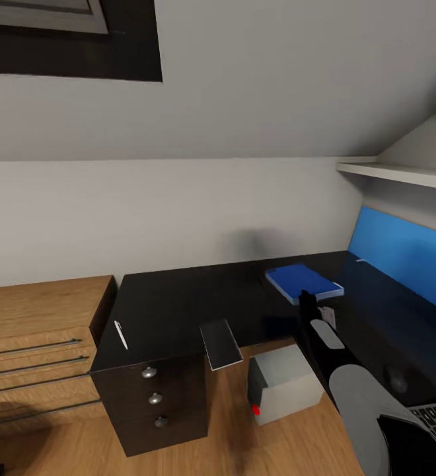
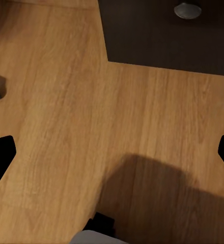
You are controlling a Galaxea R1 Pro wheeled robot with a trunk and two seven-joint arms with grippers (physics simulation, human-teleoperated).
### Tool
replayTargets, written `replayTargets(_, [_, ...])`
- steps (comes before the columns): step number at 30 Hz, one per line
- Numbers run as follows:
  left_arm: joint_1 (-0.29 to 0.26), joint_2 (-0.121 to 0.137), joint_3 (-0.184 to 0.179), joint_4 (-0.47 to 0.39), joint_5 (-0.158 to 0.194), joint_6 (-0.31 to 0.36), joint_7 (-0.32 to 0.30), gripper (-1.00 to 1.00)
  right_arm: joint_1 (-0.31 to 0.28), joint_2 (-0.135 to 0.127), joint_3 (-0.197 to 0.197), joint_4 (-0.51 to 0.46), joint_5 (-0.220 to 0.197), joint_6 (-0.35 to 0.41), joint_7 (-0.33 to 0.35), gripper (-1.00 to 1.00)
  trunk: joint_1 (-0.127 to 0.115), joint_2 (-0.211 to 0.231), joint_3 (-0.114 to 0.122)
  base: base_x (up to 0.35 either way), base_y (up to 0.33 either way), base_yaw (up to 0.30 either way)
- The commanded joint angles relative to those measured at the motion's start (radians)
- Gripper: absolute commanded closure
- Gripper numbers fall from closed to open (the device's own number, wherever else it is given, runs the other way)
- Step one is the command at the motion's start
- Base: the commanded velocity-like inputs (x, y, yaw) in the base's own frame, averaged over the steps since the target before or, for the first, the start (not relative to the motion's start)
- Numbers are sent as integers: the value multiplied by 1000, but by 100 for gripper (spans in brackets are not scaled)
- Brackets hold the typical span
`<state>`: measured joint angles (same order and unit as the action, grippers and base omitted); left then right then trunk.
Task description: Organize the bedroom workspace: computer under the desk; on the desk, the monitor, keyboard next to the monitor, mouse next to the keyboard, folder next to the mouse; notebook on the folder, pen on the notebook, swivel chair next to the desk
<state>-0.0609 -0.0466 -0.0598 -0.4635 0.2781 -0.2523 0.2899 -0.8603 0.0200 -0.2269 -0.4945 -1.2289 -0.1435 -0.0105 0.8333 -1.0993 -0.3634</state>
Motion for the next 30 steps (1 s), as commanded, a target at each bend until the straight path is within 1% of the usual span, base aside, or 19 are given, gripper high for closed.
replayTargets(1, [-1,1,-7,0,7,-4,6,-100,0,0,-1,-1,-11,-2,12,100,0,-1,-1,6,0,0])
replayTargets(5, [-1,3,-8,-2,6,-4,6,-100,3,-1,-2,-1,-10,-3,43,100,0,-1,-1,3,0,0])
replayTargets(8, [-1,3,-12,-3,4,-11,6,-100,4,-5,-2,-2,-9,-4,51,100,0,-1,-1,0,0,0])
replayTargets(9, [-1,2,-27,-2,-1,-49,7,-100,4,-5,-2,-3,-9,-4,53,100,0,-1,-1,0,0,0])
replayTargets(11, [0,3,-63,10,-29,-143,7,-100,4,-6,-2,-4,-8,-5,56,100,0,-1,-1,0,0,-37])
replayTargets(12, [0,4,-71,18,-37,-165,7,-100,4,-6,-2,-4,-8,-5,56,100,0,-1,-1,0,0,-99])
replayTargets(13, [1,4,-81,42,-52,-201,8,-100,4,-6,-2,-4,-8,-5,57,100,0,-1,-1,0,0,-158])
replayTargets(16, [1,3,-96,88,-70,-275,13,-100,4,-6,-2,-4,-8,-5,58,100,0,-1,-1,0,0,-218])
replayTargets(20, [1,-1,-100,105,-73,-365,17,-100,4,-5,-1,-3,-8,-7,60,100,0,-1,-1,0,0,-254])
replayTargets(24, [1,-5,-97,108,-71,-395,19,-100,4,-5,0,-3,-8,-7,62,100,0,-1,-1,0,0,-262])
replayTargets(30, [1,-6,-93,110,-70,-400,20,-100,4,-2,0,-1,-8,-5,62,100,0,-1,-1,0,0,-258])
